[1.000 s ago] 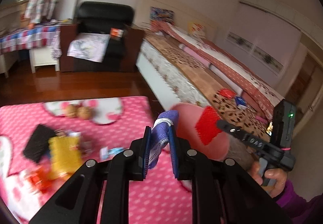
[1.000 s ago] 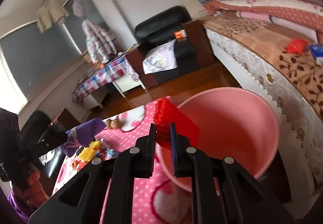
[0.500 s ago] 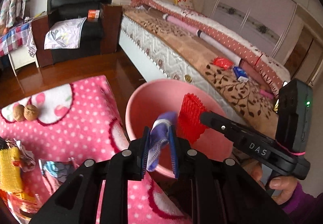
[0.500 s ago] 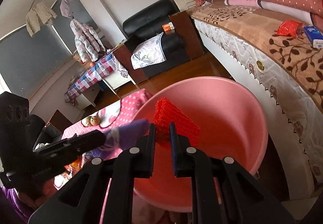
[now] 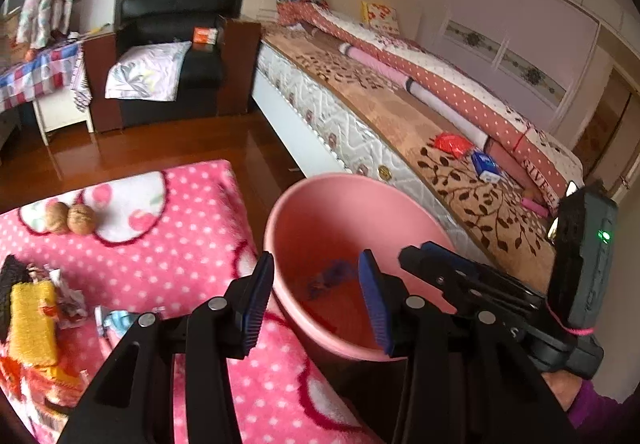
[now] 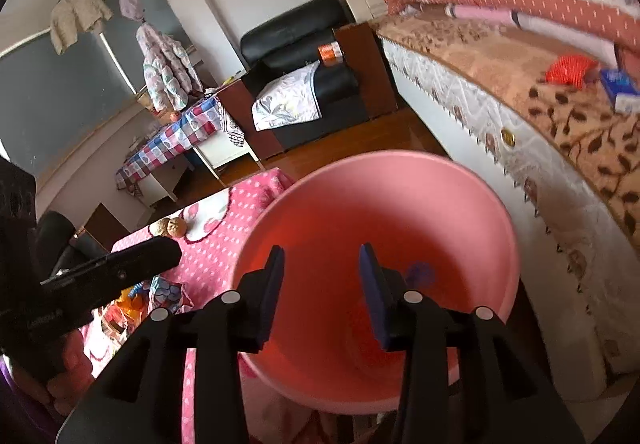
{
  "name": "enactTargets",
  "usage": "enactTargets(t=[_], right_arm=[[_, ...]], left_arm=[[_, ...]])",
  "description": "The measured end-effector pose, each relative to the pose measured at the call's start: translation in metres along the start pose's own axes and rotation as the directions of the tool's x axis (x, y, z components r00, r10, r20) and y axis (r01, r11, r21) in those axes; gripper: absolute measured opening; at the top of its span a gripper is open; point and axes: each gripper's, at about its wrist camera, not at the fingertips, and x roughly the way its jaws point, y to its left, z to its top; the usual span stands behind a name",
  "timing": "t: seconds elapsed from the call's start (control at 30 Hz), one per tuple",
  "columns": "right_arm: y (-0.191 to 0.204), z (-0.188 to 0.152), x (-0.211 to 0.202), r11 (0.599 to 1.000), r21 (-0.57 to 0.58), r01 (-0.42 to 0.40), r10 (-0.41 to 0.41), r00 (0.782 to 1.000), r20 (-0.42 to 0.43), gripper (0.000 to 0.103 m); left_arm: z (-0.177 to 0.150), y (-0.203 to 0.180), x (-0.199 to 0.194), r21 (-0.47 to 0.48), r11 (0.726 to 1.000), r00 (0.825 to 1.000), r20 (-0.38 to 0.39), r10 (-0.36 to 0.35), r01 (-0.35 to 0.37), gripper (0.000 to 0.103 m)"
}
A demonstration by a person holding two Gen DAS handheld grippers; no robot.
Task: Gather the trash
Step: 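Carry both items over the pink basin and open both tools to drop them, then move both open tools back over the table of trash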
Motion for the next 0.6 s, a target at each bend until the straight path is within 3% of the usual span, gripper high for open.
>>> enactTargets(t=[0.27, 0.6], right_arm=[[0.061, -0.007, -0.019, 0.996, -0.085, -0.030, 0.034, 0.998, 0.047, 0.040], [0.135, -0.039, -0.021, 0.977, -0.137, -0.162, 0.160, 0.987, -0.026, 0.040]], left_arm=[[-0.016, 0.027, -0.051, -0.086, 0.990, 0.991, 0.065, 0.116, -0.111, 0.046], [-0.053, 0.078, -0.133, -0.148, 0.947, 0.941, 0.143, 0.306, -0.285, 0.047]])
